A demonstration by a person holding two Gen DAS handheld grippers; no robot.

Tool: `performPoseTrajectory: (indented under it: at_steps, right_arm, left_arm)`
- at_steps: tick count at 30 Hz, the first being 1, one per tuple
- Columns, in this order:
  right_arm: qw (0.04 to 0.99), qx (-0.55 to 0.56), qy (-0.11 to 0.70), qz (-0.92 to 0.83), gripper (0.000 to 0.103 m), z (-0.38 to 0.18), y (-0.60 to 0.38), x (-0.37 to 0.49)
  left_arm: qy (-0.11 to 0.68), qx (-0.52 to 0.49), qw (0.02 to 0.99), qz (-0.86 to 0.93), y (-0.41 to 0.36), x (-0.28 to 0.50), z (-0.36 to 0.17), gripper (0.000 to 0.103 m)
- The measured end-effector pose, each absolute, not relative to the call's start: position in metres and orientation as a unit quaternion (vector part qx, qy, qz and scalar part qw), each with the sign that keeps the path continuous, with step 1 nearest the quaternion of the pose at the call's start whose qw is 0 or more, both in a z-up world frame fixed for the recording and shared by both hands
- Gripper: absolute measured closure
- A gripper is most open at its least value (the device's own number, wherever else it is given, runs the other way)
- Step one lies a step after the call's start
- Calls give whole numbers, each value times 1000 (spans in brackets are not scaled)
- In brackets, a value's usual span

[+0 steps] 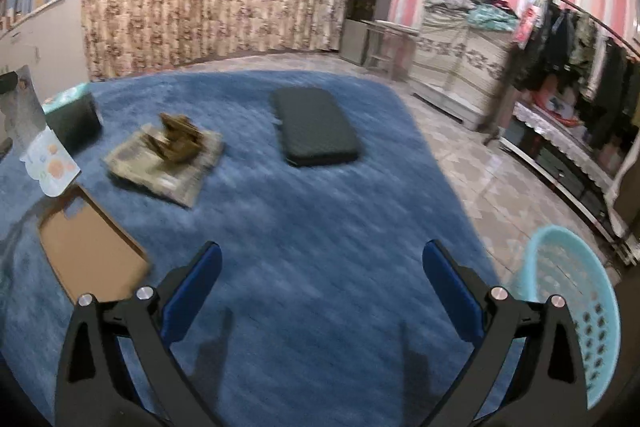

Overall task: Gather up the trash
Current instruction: 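Grasp the brown crumpled paper off the printed packet with the right tool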

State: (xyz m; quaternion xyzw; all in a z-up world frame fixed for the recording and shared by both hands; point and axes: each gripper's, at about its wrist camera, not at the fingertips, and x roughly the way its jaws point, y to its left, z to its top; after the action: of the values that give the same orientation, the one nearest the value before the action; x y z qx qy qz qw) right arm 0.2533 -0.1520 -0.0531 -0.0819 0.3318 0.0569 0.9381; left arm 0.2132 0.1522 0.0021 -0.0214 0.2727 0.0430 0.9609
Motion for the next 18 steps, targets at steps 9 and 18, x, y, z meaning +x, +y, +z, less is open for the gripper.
performPoseTrajectory:
  at_steps: [9, 18]
  right_arm:
    - [933, -92, 329, 108, 5, -45, -74, 302]
    - [917, -104, 359, 138, 9, -62, -25, 340]
  left_arm:
    - [285, -55, 952, 94, 212, 202, -1, 101]
    - [295, -59, 947, 111, 227, 209, -14, 101]
